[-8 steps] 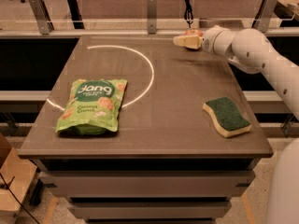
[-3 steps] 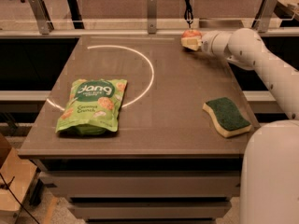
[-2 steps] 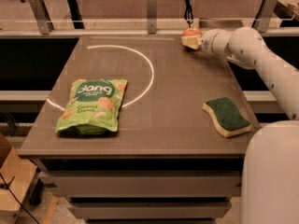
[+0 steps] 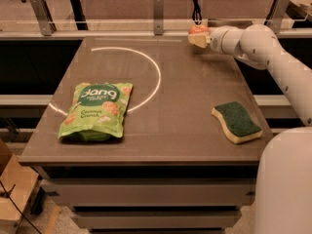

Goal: Pick apple

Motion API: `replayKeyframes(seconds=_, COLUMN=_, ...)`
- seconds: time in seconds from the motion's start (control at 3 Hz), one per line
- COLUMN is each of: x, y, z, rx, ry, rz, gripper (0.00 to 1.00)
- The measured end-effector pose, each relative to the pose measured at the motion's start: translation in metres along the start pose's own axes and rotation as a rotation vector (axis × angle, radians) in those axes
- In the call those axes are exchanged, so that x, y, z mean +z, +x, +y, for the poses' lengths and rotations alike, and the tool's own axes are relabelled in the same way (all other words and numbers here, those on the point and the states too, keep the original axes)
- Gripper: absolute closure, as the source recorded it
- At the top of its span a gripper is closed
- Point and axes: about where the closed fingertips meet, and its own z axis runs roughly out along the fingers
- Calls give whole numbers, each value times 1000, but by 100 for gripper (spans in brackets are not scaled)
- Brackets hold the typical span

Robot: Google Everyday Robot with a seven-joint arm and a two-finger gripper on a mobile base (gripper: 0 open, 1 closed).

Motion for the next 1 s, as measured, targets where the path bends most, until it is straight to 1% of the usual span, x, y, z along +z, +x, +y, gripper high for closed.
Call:
replayKeyframes(seconds=0.33, x=-10, y=-32, z=8, rx=-39, ry=-19, rz=-43, gripper=100)
replayKeyframes(seconds=0.67, x=-30, y=-86, z=16, rx=-120, ry=-39, rz=-128, gripper=100)
replayKeyframes(seconds=1.0, x=-29, y=-88, z=18, rx=-134, ry=-42, rz=-134, gripper=100)
